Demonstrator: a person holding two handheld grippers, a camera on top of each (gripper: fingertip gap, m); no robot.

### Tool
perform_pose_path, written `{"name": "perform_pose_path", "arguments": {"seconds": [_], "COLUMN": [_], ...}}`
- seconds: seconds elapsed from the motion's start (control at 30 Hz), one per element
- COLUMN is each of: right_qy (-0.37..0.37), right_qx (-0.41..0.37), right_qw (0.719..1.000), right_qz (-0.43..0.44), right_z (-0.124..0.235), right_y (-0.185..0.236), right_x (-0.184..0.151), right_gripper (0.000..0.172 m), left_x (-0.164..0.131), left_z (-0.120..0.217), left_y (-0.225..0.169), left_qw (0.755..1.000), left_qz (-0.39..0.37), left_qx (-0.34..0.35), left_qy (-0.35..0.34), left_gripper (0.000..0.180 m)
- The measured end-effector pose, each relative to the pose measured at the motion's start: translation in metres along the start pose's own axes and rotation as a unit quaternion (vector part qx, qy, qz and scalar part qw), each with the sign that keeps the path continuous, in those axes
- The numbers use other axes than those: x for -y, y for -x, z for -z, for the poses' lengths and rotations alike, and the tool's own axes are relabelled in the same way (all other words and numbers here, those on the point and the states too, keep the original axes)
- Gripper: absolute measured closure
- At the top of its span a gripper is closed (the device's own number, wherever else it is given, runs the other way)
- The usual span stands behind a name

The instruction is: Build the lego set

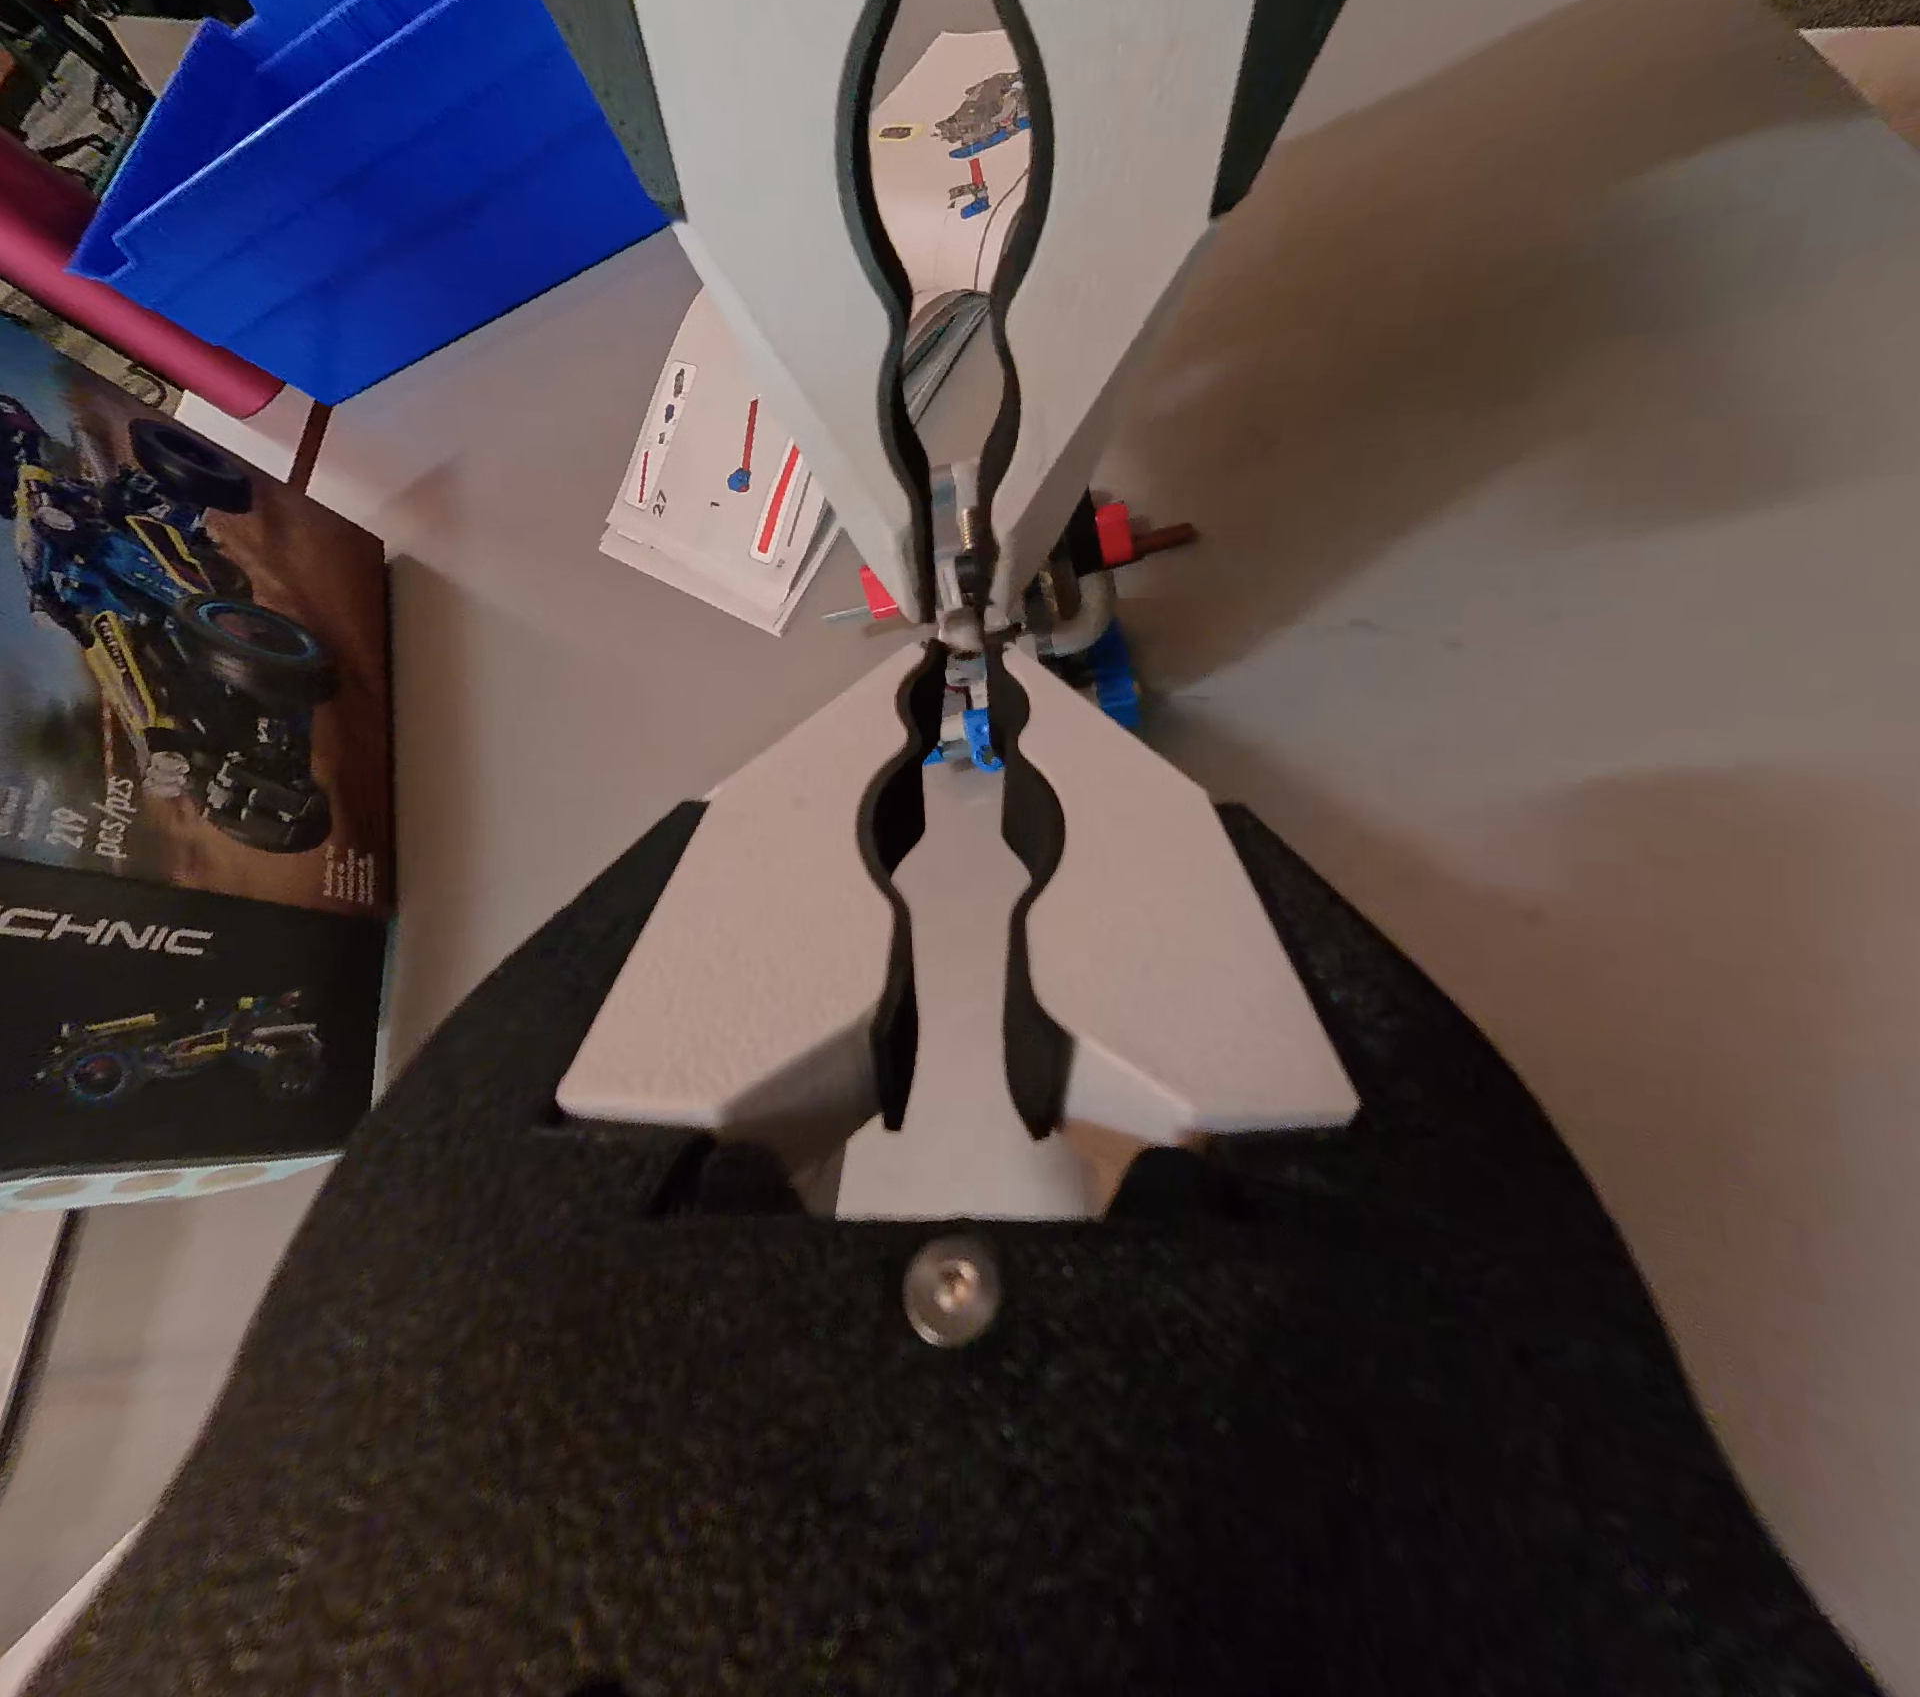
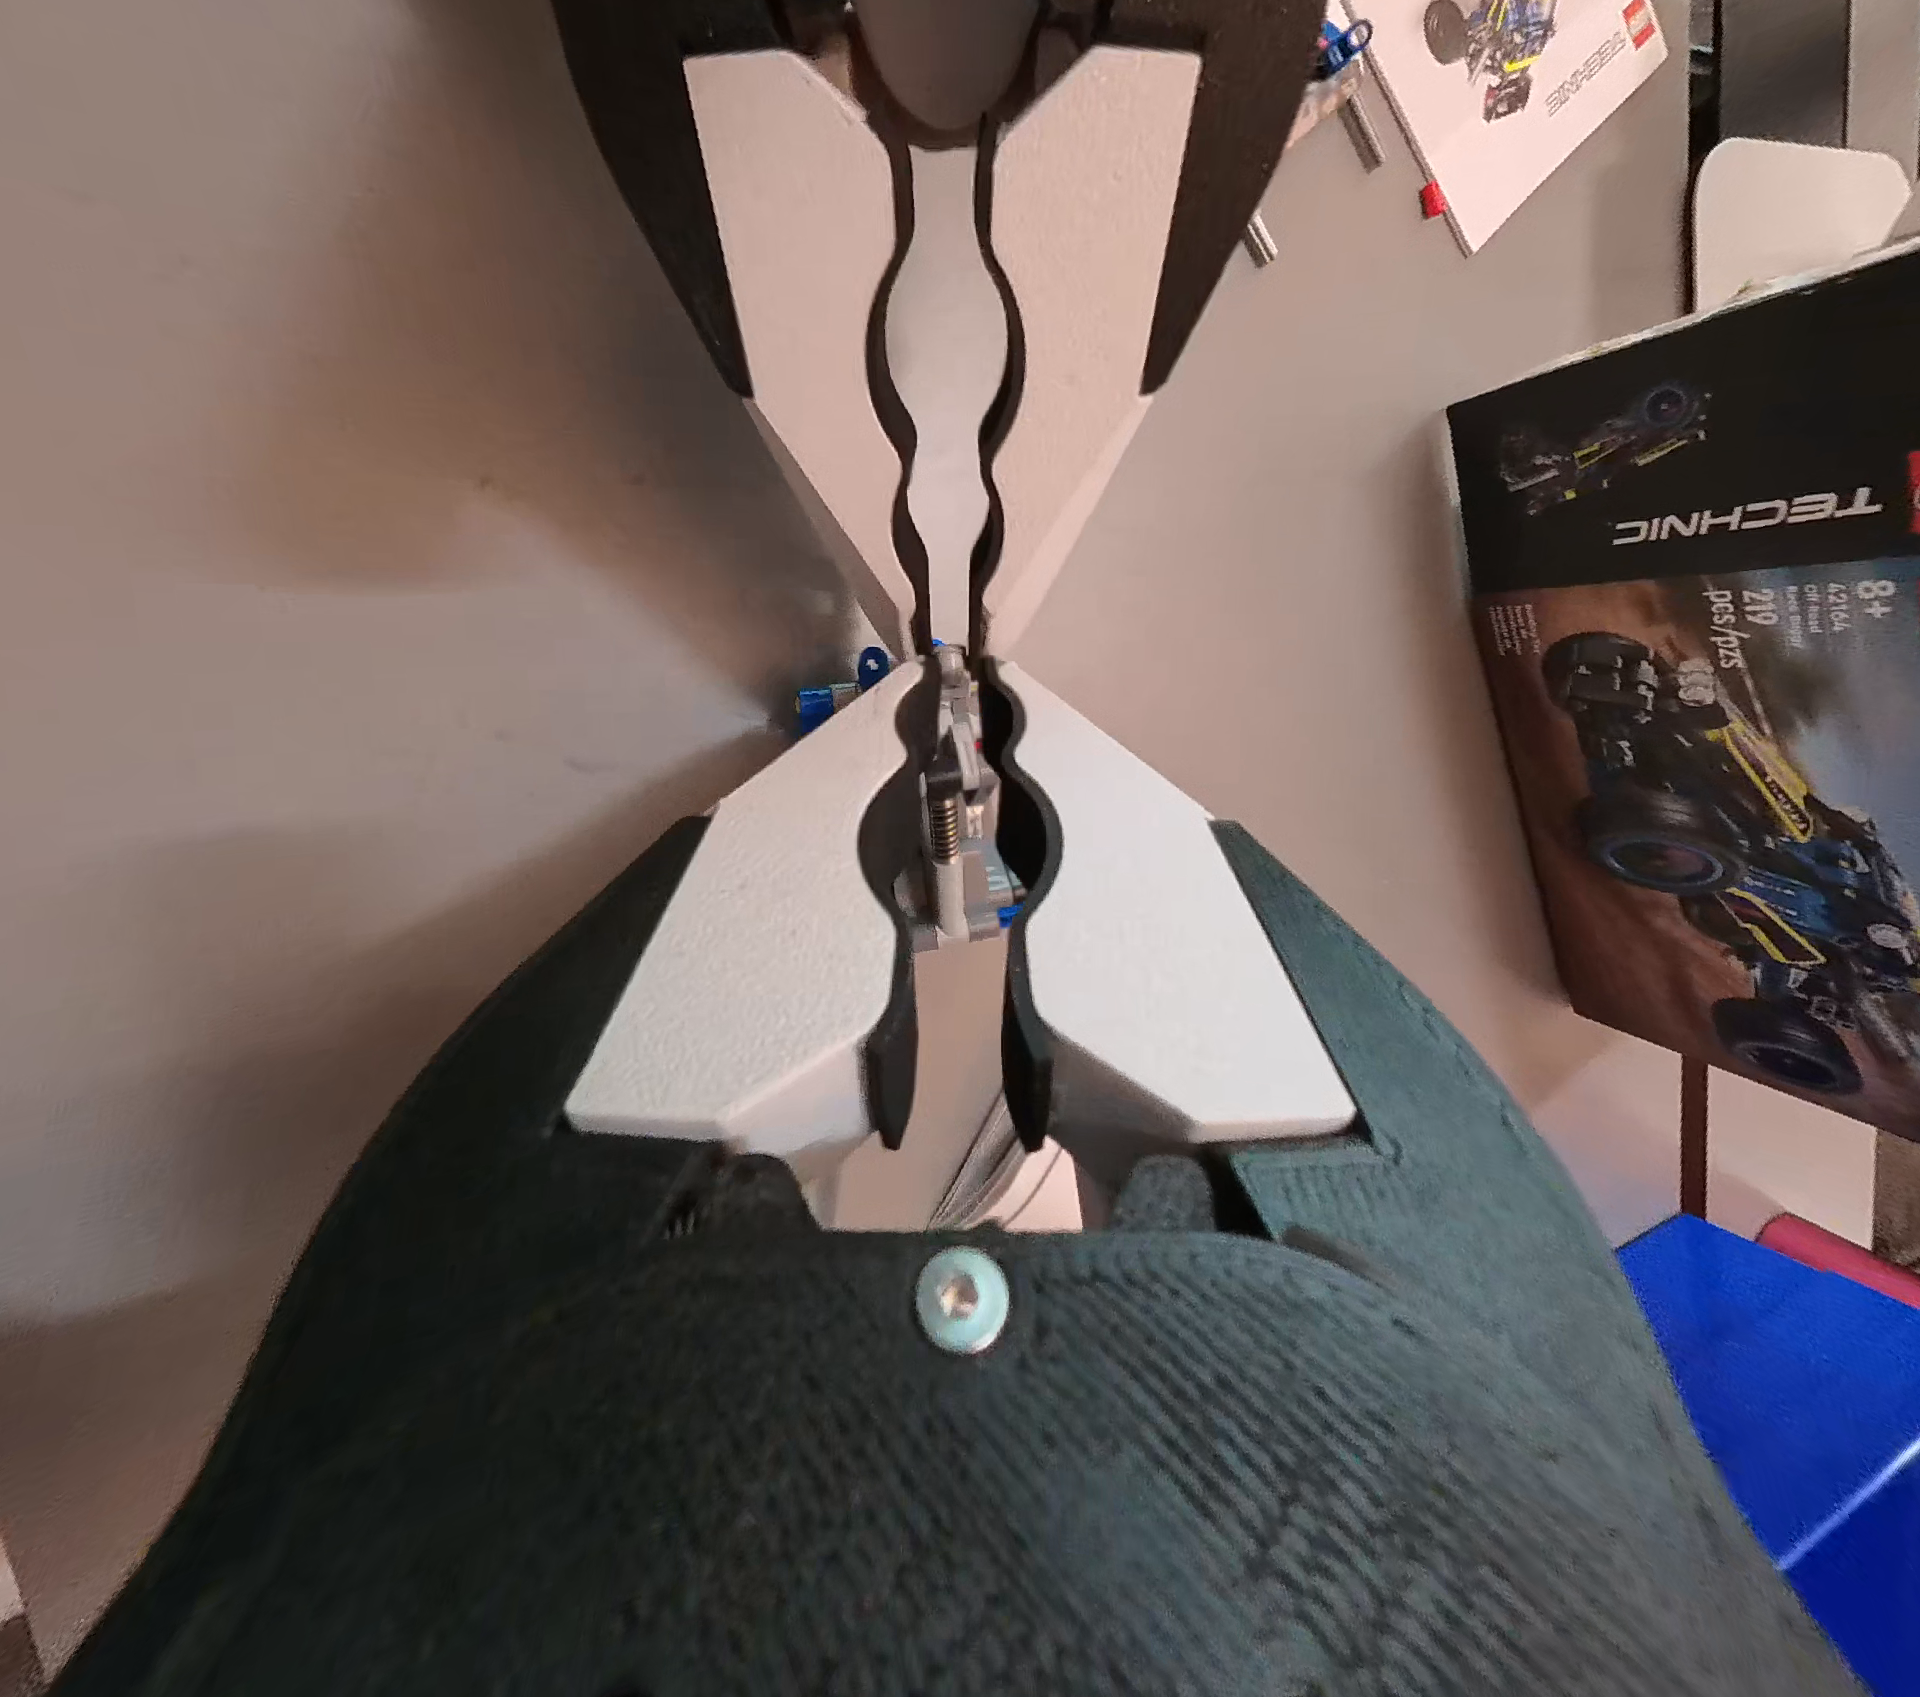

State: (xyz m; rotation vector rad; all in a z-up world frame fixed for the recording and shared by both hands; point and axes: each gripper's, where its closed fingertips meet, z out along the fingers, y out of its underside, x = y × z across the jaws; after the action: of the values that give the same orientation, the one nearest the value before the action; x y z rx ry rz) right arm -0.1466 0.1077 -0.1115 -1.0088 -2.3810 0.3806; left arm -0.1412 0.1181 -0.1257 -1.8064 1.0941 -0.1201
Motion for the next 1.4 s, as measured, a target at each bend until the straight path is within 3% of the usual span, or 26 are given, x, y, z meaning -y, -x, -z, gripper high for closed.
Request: {"name": "perform_pose_path", "arguments": {"seconds": [0.5, 0.6, 0.67, 0.87, 1.0, 1.13, 1.23, 1.33, 1.4], "right_qy": [0.035, 0.056, 0.075, 0.124, 0.149, 0.173, 0.193, 0.203, 0.211], "right_qx": [-0.014, -0.009, 0.002, 0.019, 0.033, 0.044, 0.056, 0.068, 0.072], "right_qw": [0.999, 0.998, 0.997, 0.991, 0.988, 0.984, 0.979, 0.976, 0.975], "right_qz": [0.026, 0.025, 0.028, 0.038, 0.024, 0.024, 0.029, 0.029, 0.027], "right_z": [-0.002, 0.0, -0.002, -0.009, -0.008, -0.006, -0.007, -0.01, -0.01], "right_y": [-0.001, -0.001, 0.002, 0.006, 0.008, 0.007, 0.007, 0.008, 0.008], "right_x": [-0.002, -0.005, -0.008, -0.01, -0.015, -0.016, -0.017, -0.016, -0.017], "right_gripper": [0.17, 0.17, 0.17, 0.17, 0.17, 0.17, 0.17, 0.171, 0.171], "left_x": [0.003, -0.007, -0.026, -0.052, -0.052, -0.053, -0.053, -0.05, -0.049], "left_z": [0.002, 0.009, 0.011, 0.005, 0.0, -0.002, -0.005, -0.007, -0.008], "left_y": [0.002, -0.002, -0.008, -0.02, -0.021, -0.021, -0.024, -0.023, -0.022], "left_qw": [1.0, 0.999, 0.998, 0.993, 0.995, 0.996, 0.995, 0.996, 0.996], "left_qz": [0.012, 0.034, 0.043, 0.062, 0.053, 0.033, 0.043, 0.053, 0.048], "left_qx": [0.007, -0.011, -0.025, -0.031, -0.03, -0.03, -0.038, -0.039, -0.035], "left_qy": [-0.025, -0.002, 0.045, 0.095, 0.083, 0.08, 0.081, 0.066, 0.059], "left_gripper": [0.175, 0.151, 0.149, 0.153, 0.175, 0.175, 0.156, 0.16, 0.175]}}
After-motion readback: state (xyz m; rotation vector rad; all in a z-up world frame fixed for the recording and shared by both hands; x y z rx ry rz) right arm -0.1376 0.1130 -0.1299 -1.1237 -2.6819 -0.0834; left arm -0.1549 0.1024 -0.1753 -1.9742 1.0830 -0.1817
